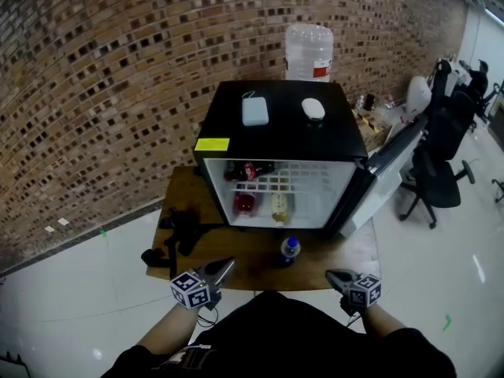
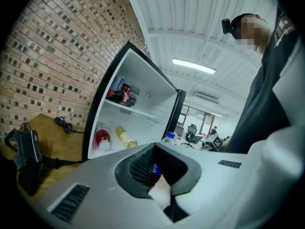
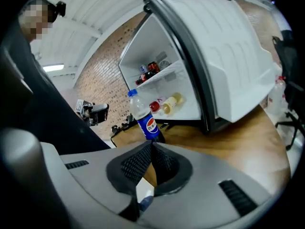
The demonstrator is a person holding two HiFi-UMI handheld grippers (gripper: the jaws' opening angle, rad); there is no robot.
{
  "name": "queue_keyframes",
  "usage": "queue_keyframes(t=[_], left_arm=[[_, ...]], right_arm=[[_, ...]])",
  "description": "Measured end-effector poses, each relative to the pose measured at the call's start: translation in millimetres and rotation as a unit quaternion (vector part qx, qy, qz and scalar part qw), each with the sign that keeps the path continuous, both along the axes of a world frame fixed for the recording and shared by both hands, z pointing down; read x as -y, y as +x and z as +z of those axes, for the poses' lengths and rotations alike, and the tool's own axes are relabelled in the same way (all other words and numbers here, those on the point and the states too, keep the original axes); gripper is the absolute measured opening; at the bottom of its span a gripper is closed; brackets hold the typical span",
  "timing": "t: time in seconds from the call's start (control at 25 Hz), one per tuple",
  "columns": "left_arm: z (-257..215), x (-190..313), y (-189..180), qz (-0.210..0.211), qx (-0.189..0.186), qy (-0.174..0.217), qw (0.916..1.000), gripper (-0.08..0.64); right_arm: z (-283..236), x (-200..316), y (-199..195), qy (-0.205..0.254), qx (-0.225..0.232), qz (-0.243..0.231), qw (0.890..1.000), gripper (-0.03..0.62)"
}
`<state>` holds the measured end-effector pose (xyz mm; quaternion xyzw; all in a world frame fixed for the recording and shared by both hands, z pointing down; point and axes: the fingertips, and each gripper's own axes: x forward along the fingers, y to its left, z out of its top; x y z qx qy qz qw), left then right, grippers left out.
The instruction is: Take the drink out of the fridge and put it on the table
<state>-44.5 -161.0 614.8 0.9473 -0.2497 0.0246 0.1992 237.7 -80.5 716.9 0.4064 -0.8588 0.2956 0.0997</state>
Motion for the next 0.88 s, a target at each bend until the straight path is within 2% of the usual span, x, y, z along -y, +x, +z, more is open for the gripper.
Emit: queue_keyframes(t=[0.12, 0.28, 0.56, 0.88], left_arm=[[5.0, -5.4, 12.9, 0.009, -0.007, -0.007, 0.9999, -0.014], [11.9, -14.1, 28.1, 0.023, -0.003, -0.013, 0.9996, -0.014], [10.1, -18.7, 27.1, 0.028, 0.003, -0.013, 0.9995, -0.014], [13.8, -22.9, 16.7, 0.015, 0.005, -0.017, 0.9997, -0.014]], right_arm=[[1.3, -7.7, 13.6, -0.012, 0.024, 0.035, 0.999, -0.009], [-0.9, -2.5, 27.0, -0.014, 0.007, 0.064, 0.998, -0.009], [-13.0, 3.0, 20.4, 0.003, 0.000, 0.046, 0.999, -0.009], [-2.8, -2.7, 7.2, -0.005, -0.008, 0.019, 1.000, -0.009]])
